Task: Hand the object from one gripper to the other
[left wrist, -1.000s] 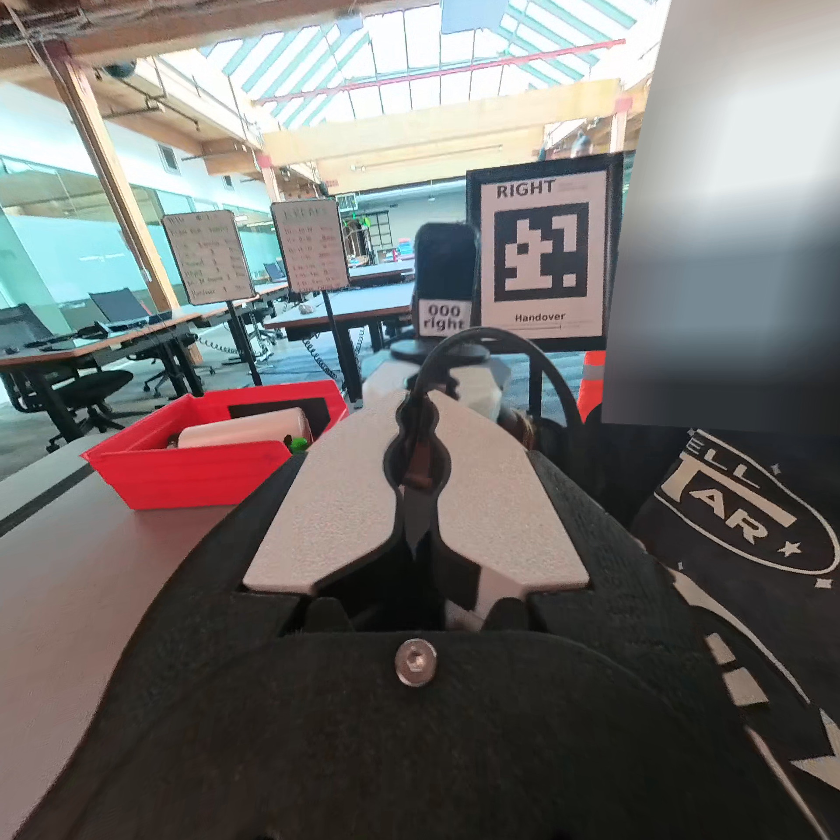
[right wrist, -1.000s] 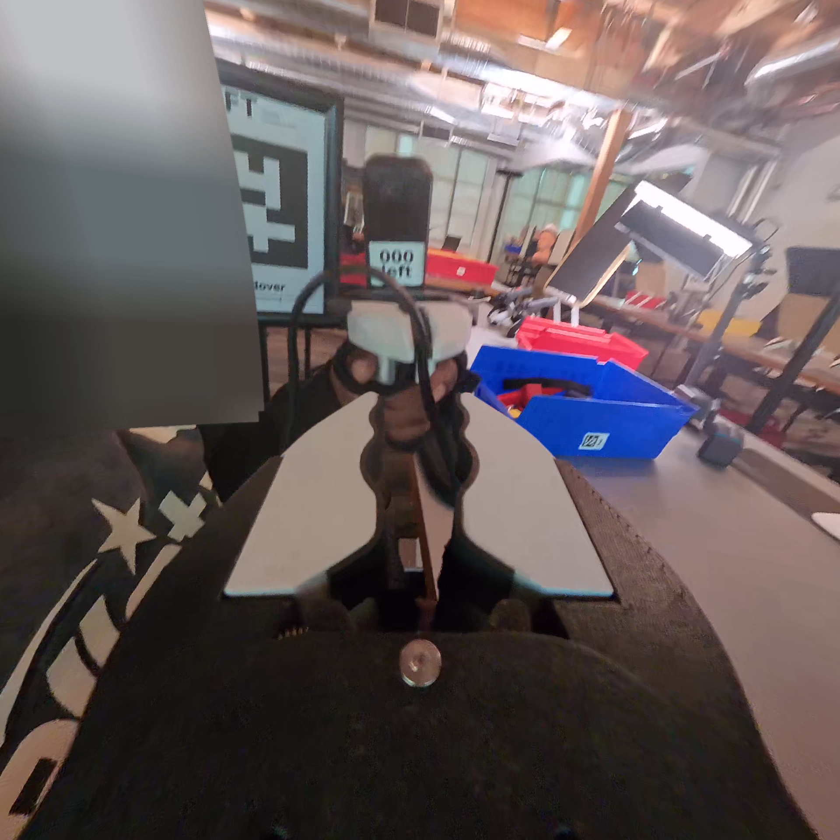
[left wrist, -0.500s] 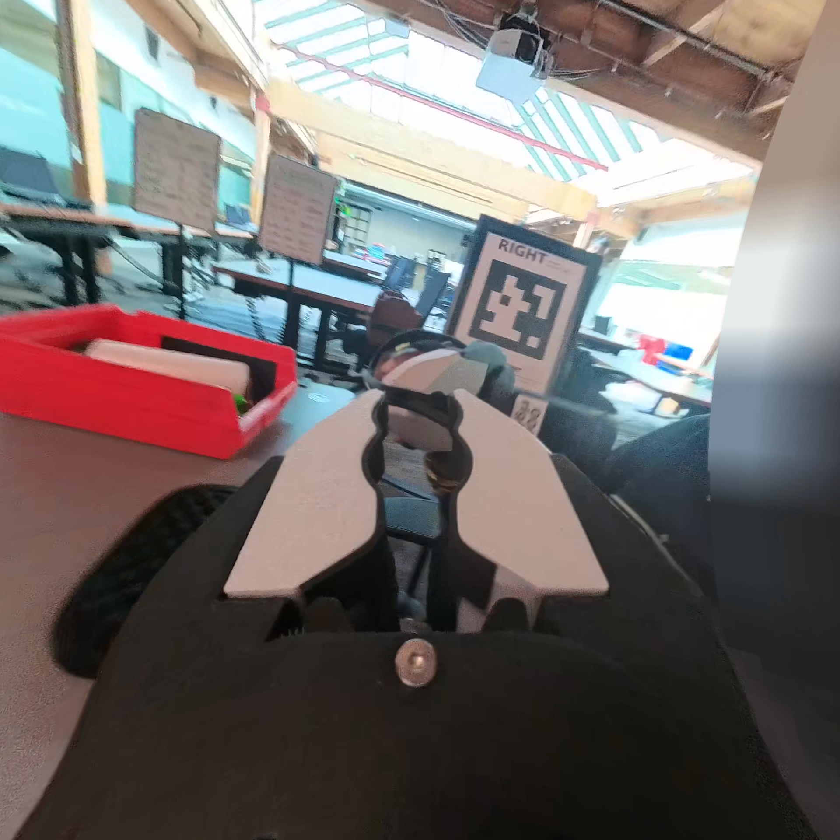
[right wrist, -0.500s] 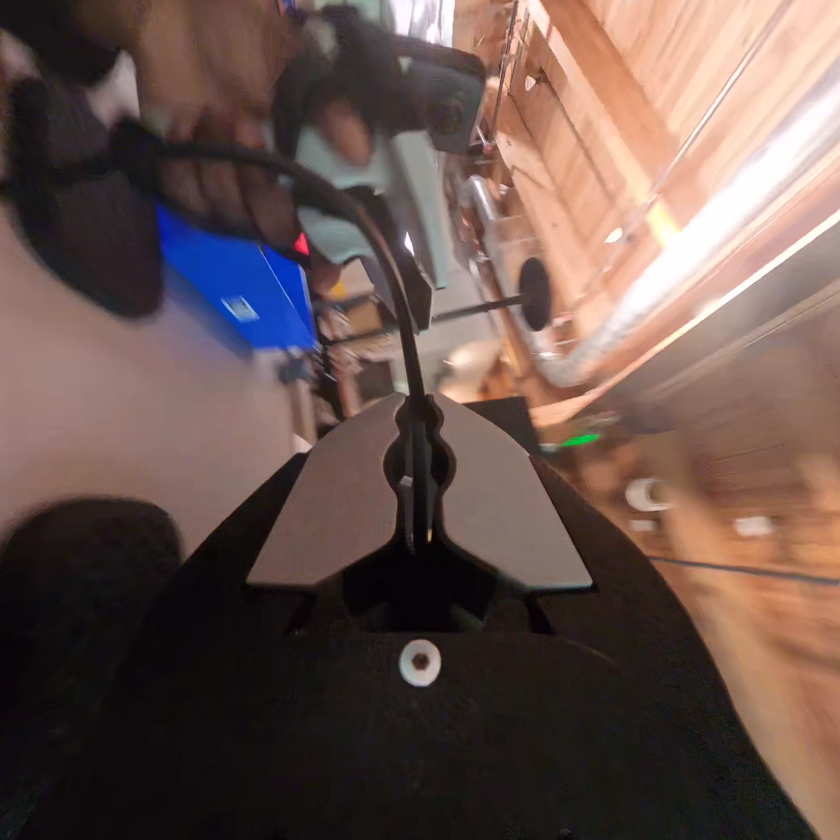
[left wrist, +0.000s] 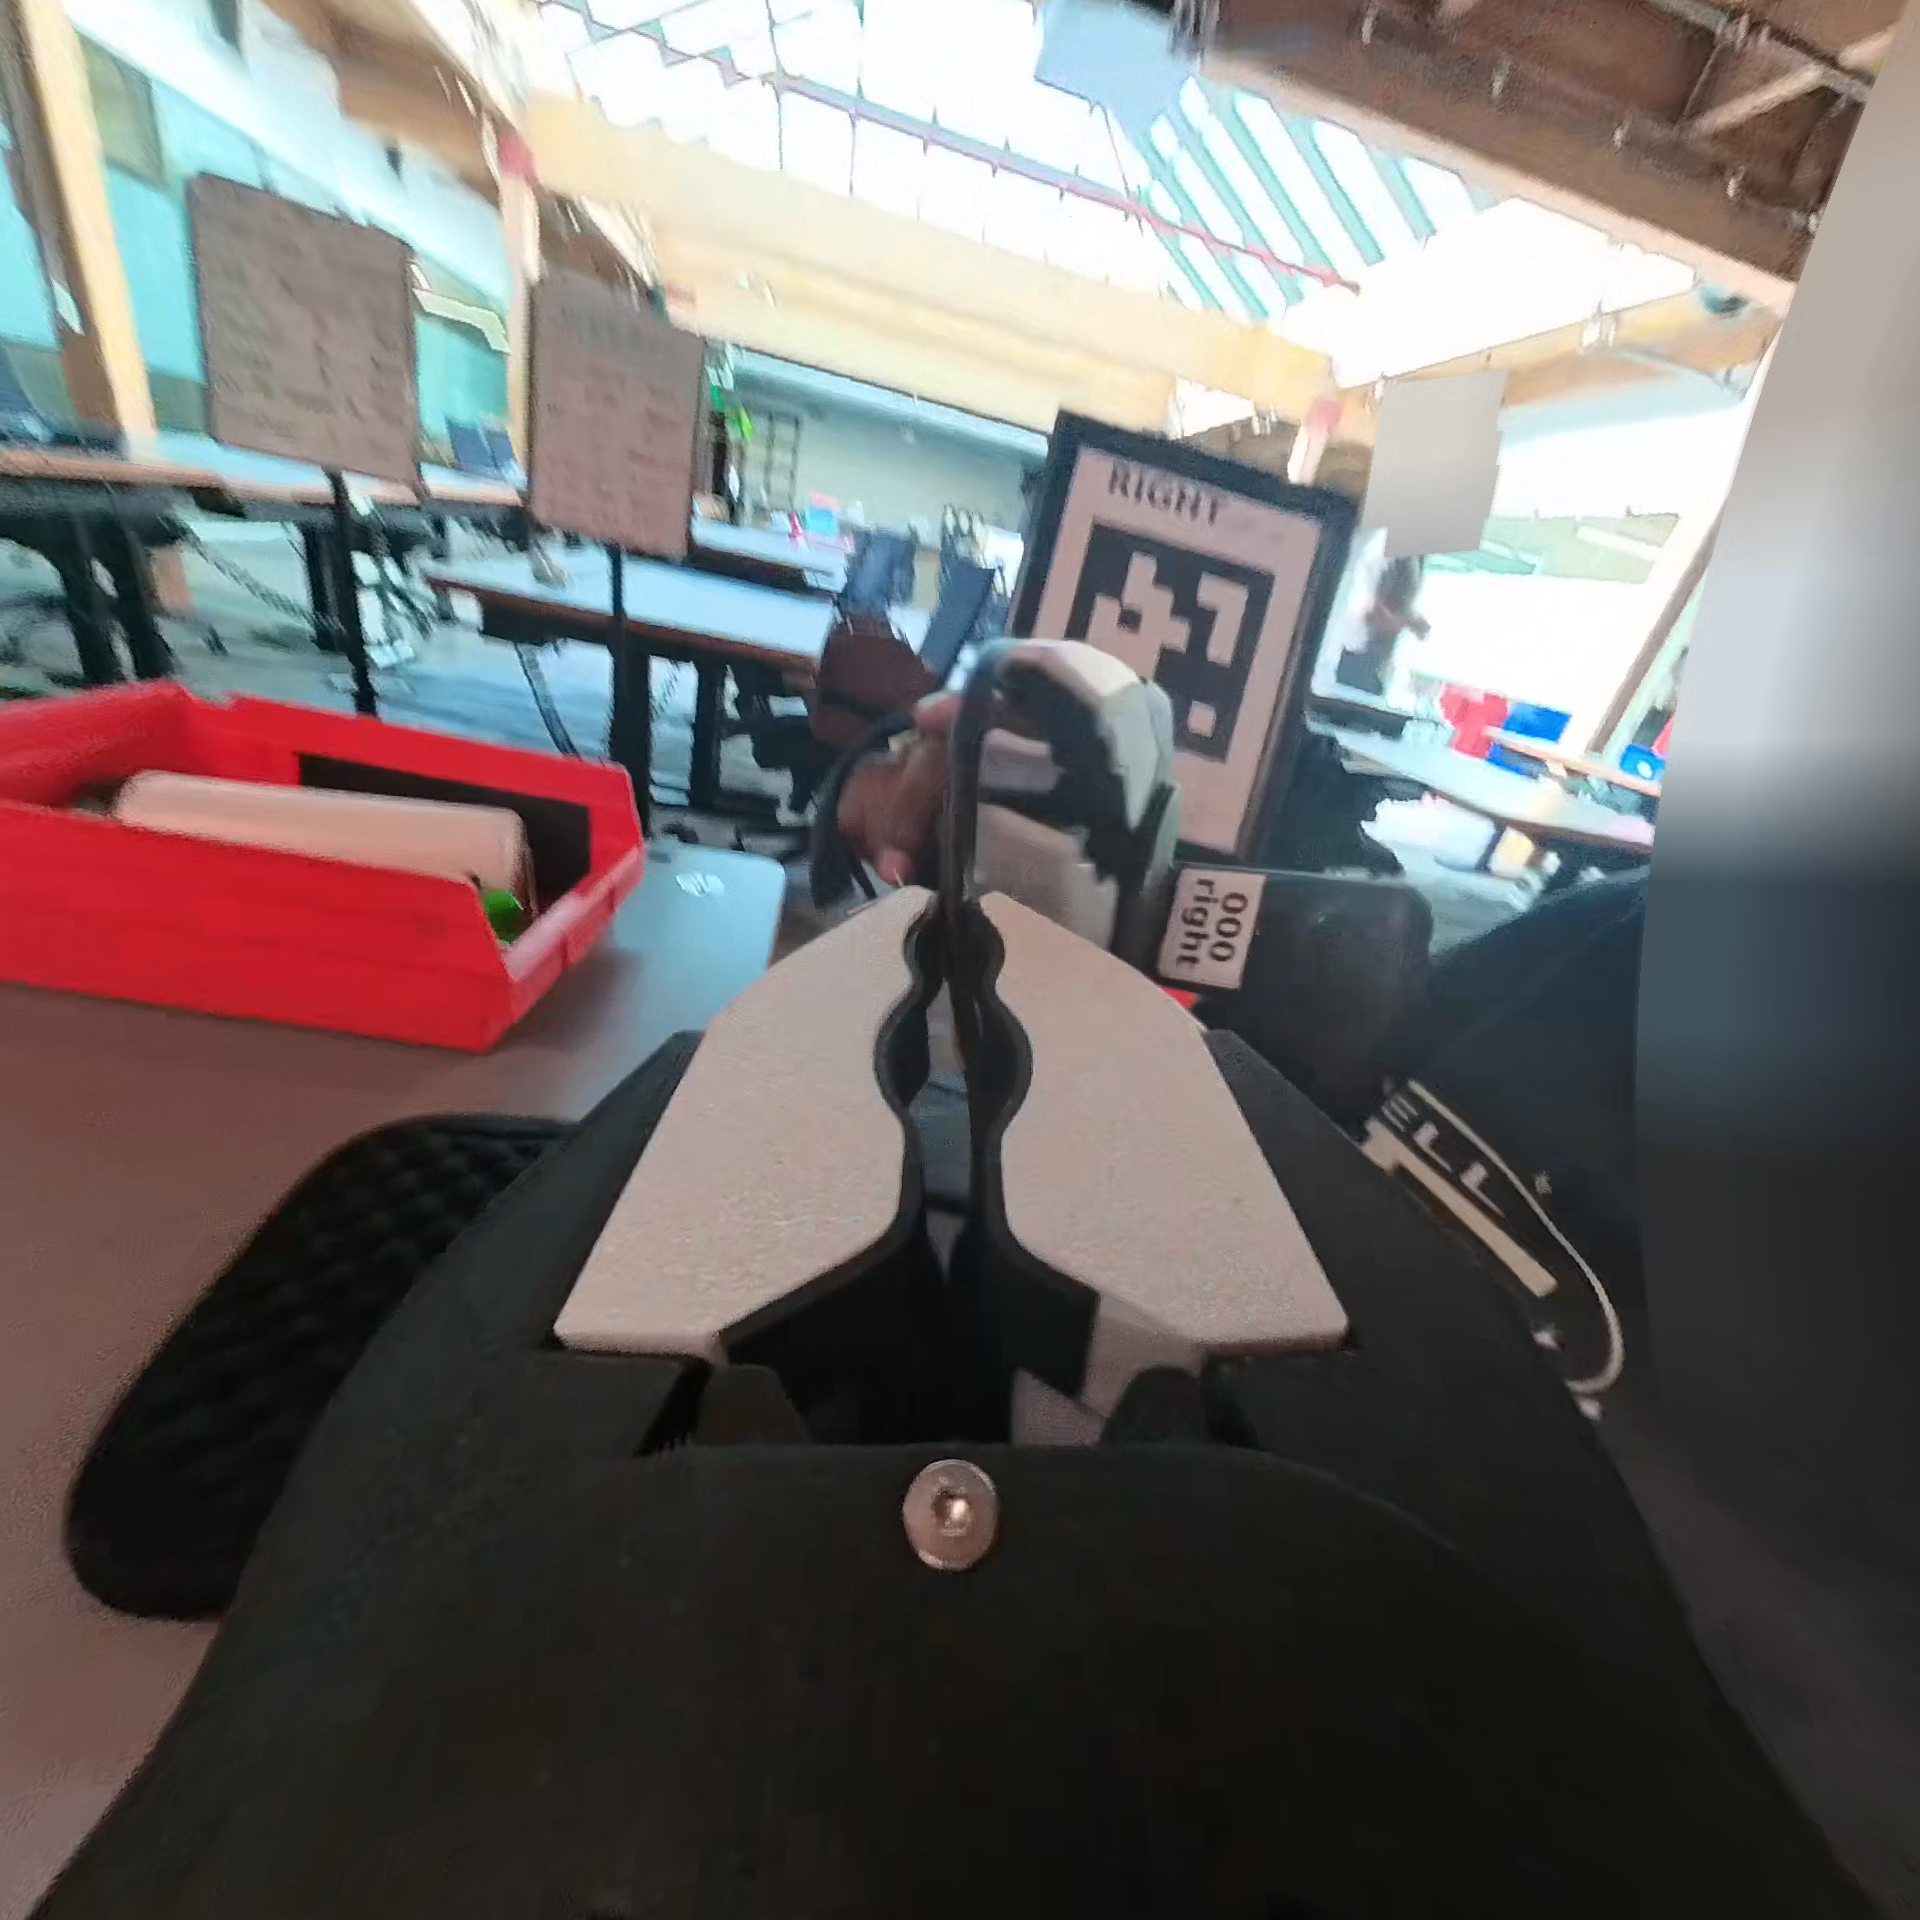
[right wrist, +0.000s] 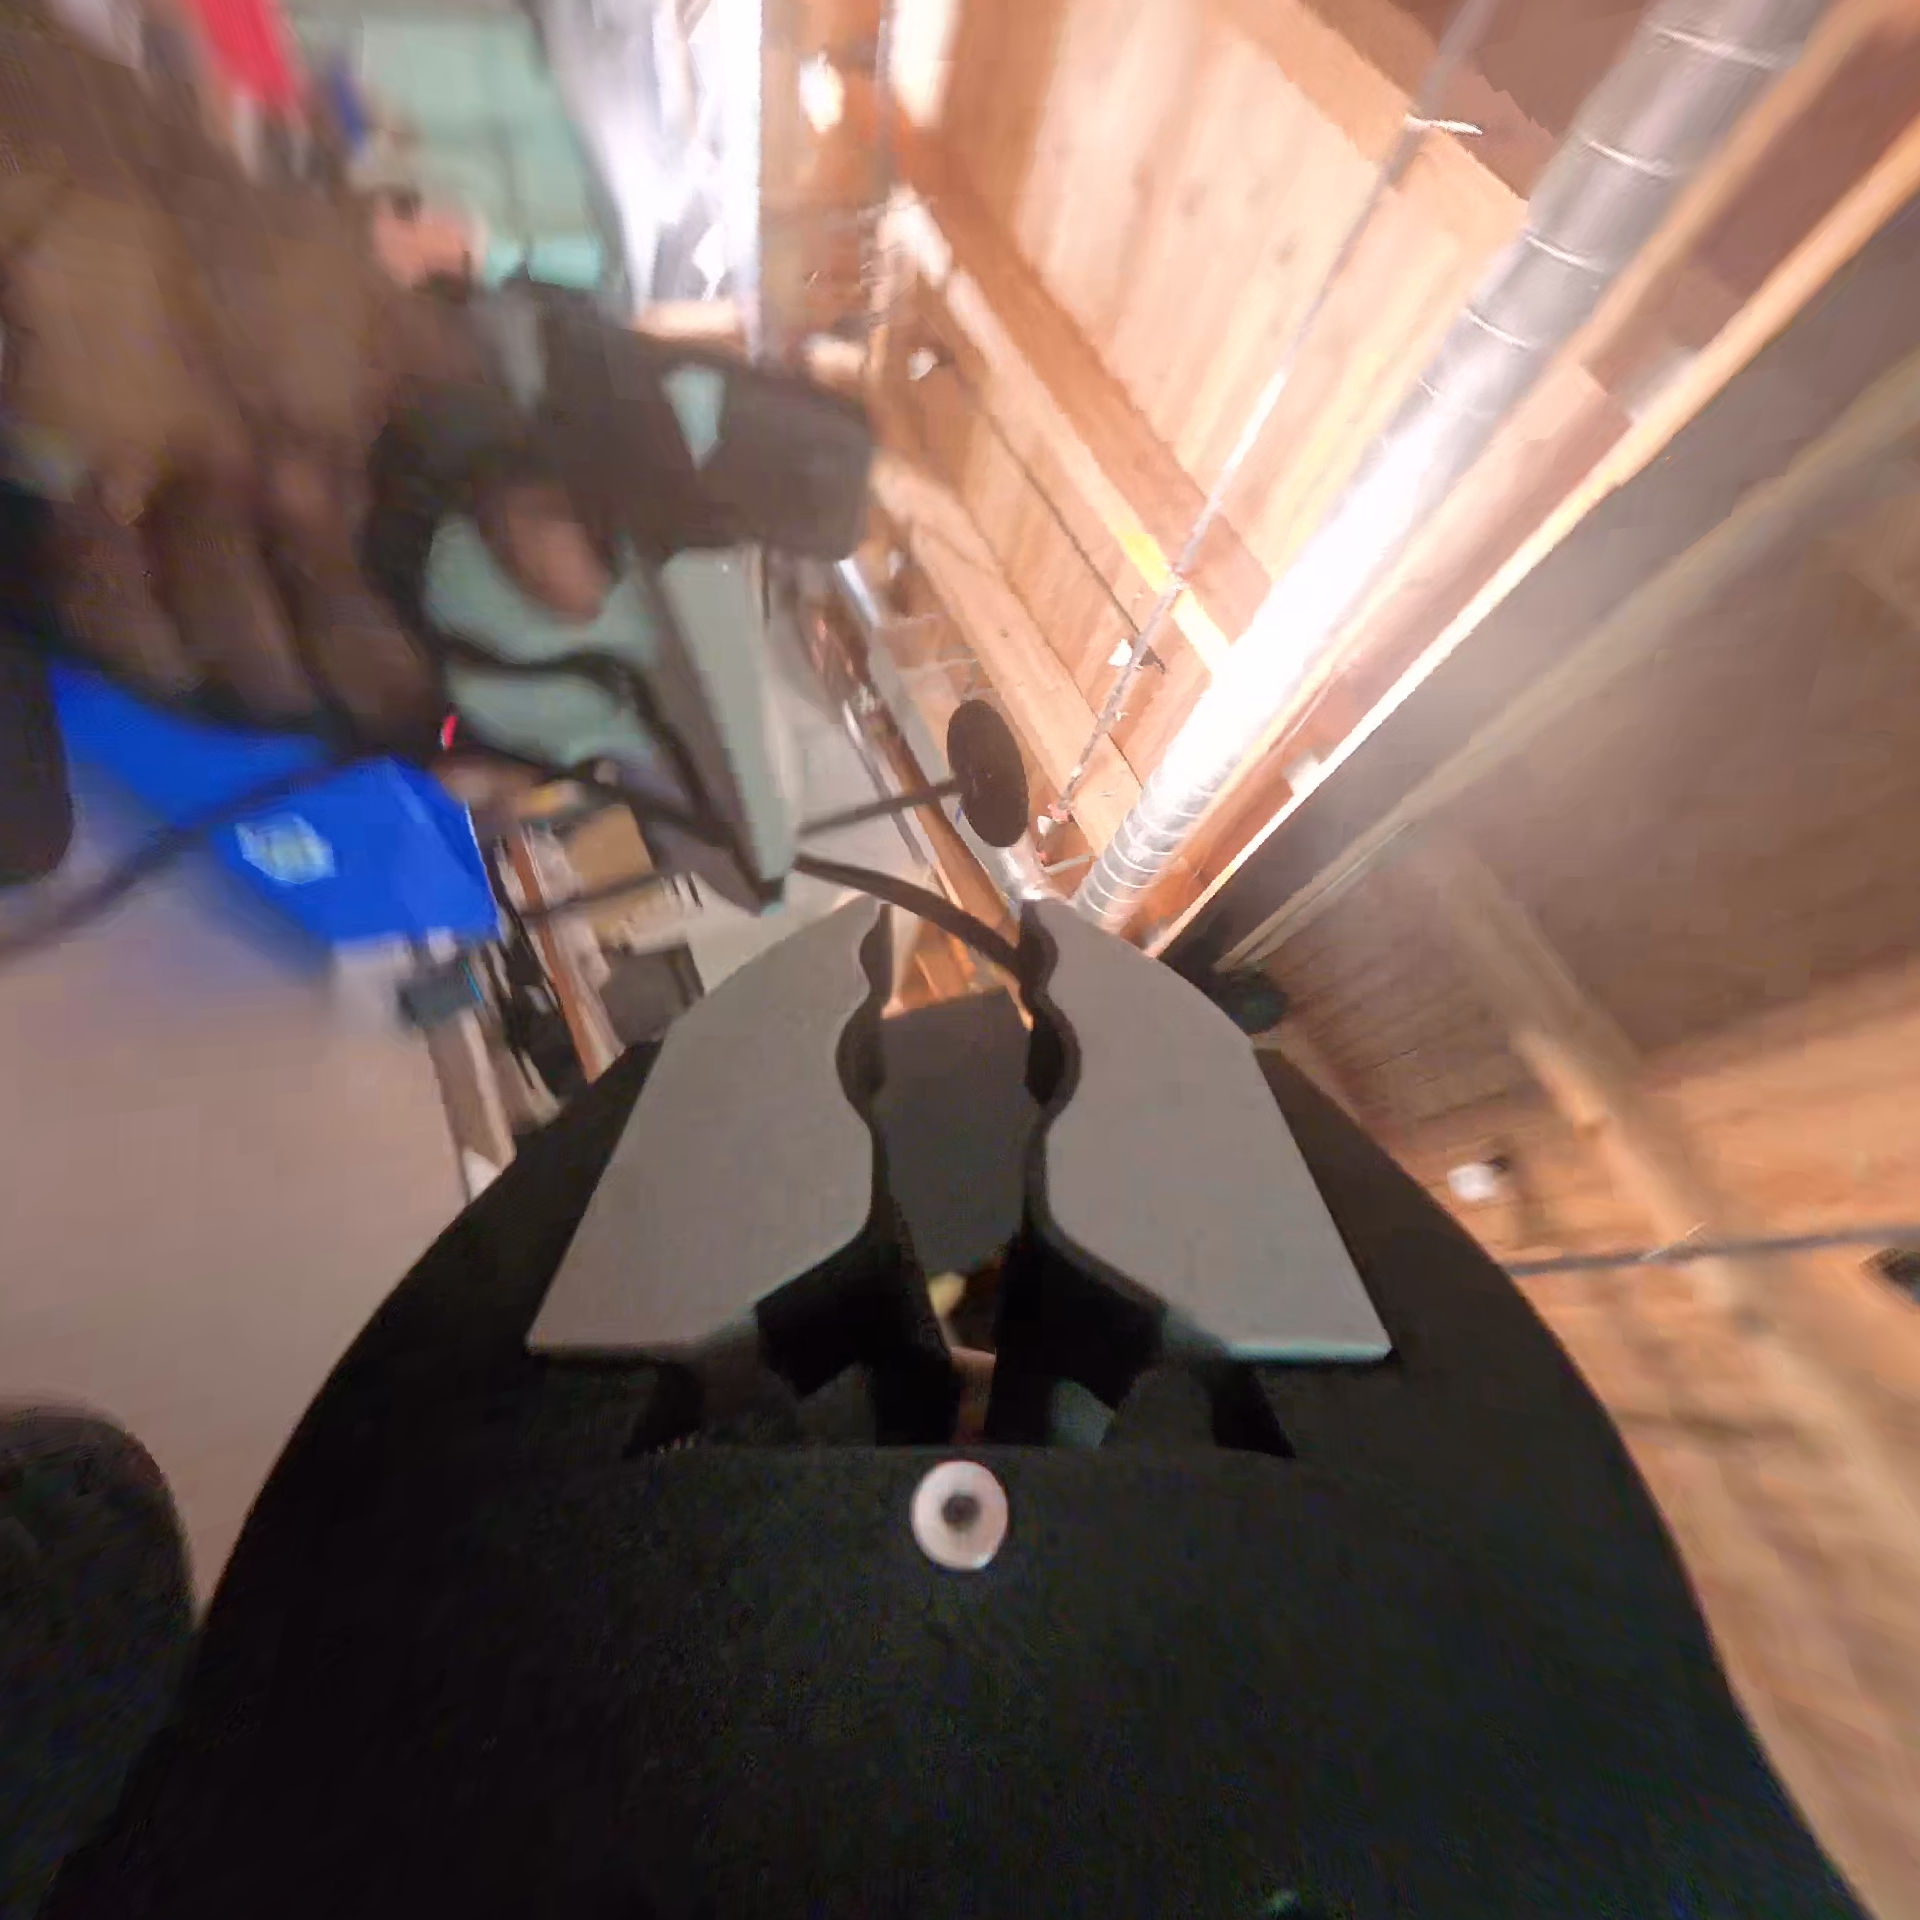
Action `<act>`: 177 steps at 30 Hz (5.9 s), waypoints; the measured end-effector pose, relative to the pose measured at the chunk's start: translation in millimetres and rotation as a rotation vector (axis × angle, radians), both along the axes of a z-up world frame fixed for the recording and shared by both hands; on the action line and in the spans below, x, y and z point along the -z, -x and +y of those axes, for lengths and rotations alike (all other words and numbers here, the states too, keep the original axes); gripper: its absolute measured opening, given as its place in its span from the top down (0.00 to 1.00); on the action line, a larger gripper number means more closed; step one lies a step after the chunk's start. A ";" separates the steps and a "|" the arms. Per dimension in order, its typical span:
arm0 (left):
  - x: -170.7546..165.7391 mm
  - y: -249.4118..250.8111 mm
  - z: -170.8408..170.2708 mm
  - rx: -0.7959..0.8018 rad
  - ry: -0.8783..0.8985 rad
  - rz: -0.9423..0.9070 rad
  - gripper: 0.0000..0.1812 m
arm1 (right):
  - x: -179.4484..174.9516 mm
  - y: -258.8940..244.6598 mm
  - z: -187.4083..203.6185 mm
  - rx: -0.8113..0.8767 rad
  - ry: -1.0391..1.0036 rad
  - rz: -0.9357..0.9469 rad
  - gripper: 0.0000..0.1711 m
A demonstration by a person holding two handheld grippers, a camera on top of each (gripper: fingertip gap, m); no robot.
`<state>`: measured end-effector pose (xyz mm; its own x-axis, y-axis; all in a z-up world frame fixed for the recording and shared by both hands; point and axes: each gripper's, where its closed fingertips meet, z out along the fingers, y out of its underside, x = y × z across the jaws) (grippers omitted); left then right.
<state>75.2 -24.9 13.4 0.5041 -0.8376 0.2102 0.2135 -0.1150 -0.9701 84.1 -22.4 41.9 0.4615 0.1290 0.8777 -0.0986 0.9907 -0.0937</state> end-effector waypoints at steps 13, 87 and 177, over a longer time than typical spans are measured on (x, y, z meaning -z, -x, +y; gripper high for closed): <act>-41.6 8.5 -11.4 -0.108 -0.262 -0.150 0.97 | 21.7 29.5 -28.5 -0.964 1.308 -0.574 0.82; 14.6 -12.4 1.9 0.041 0.016 0.068 0.98 | 18.9 14.9 -5.7 -0.921 1.423 -0.664 0.97; -9.5 5.7 -1.0 0.037 -0.033 -0.110 0.96 | 50.7 25.9 -16.0 -0.866 1.381 -0.850 0.96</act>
<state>69.5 -25.9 22.9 0.4482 -0.8627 0.2343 0.3149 -0.0930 -0.9446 58.3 -38.3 -8.8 -0.5788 0.8073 -0.1155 0.0247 -0.1243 -0.9919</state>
